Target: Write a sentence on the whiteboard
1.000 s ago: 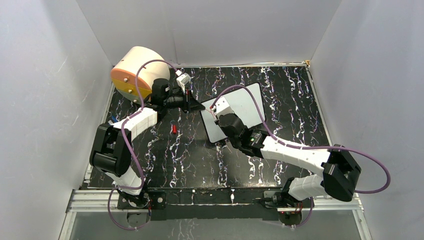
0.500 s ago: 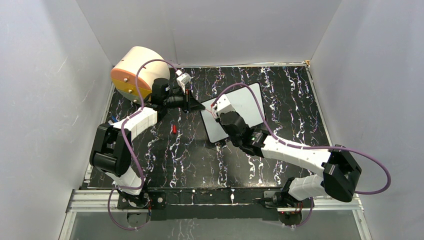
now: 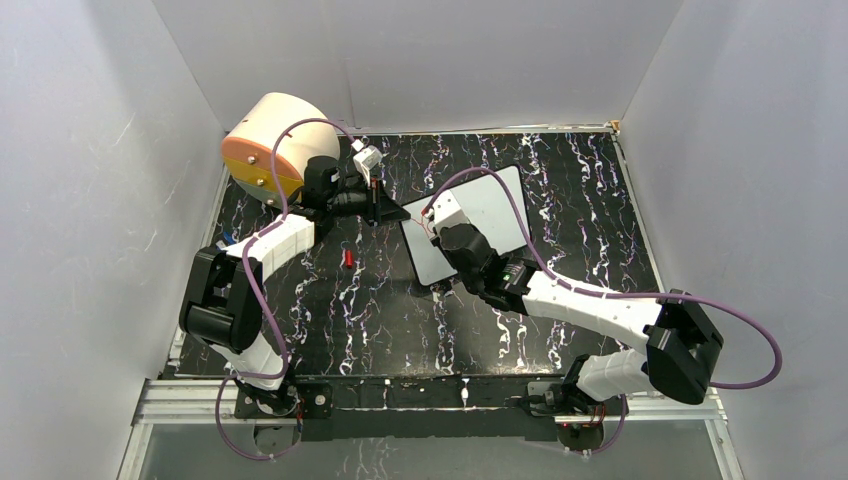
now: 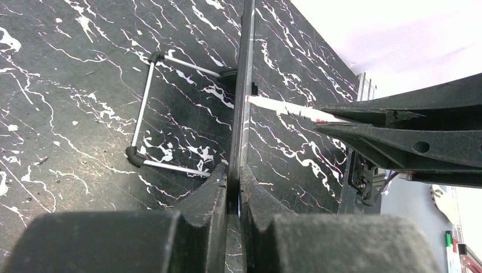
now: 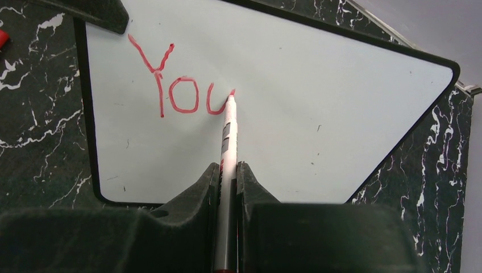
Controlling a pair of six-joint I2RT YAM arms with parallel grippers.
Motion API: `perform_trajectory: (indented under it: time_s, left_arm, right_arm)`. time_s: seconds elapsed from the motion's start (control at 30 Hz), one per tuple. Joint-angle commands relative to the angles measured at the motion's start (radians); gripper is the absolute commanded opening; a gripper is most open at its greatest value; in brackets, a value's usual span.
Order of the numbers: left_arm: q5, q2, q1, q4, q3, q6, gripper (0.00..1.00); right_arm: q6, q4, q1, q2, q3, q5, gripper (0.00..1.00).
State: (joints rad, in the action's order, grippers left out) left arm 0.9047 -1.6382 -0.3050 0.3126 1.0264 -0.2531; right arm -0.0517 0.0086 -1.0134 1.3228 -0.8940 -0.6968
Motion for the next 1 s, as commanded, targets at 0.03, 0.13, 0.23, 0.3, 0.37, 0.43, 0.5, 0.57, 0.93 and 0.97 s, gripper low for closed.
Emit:
perform_trajectory:
  time_s: [0.03, 0.13, 0.23, 0.3, 0.37, 0.43, 0.5, 0.57, 0.93, 0.97]
  left_arm:
    - [-0.025, 0.017, -0.004, -0.043, 0.019, 0.041, 0.00]
    - [-0.026, 0.016, -0.005, -0.044, 0.020, 0.041, 0.00]
    - [-0.025, 0.017, -0.005, -0.046, 0.020, 0.042, 0.00]
    - [-0.025, 0.017, -0.004, -0.046, 0.020, 0.043, 0.00]
    - [-0.025, 0.014, -0.004, -0.049, 0.021, 0.044, 0.00]
    - [-0.026, 0.013, -0.004, -0.053, 0.023, 0.045, 0.00]
    - [-0.026, 0.013, -0.005, -0.055, 0.023, 0.046, 0.00]
    - [-0.027, 0.014, -0.003, -0.056, 0.024, 0.047, 0.00]
    - [-0.029, 0.013, -0.004, -0.064, 0.030, 0.047, 0.00]
    - [-0.030, 0.012, -0.004, -0.064, 0.031, 0.046, 0.00]
  right_arm:
    - [0.034, -0.051, 0.012, -0.003, -0.029, 0.035, 0.00]
    - [0.039, -0.065, 0.012, -0.005, -0.026, 0.031, 0.00]
    - [0.041, -0.065, 0.012, -0.013, -0.015, 0.013, 0.00]
    - [0.044, -0.070, 0.012, -0.014, -0.014, 0.002, 0.00]
    - [0.043, -0.064, 0.012, -0.019, -0.011, -0.009, 0.00]
    - [0.039, -0.055, 0.012, -0.026, -0.011, -0.021, 0.00]
    - [0.031, -0.039, 0.012, -0.043, -0.007, -0.024, 0.00]
    - [0.024, -0.019, 0.013, -0.065, -0.002, -0.022, 0.00]
    - [-0.007, 0.071, 0.047, -0.090, 0.003, 0.006, 0.00]
    - [-0.007, 0.073, 0.049, -0.088, 0.001, 0.006, 0.00]
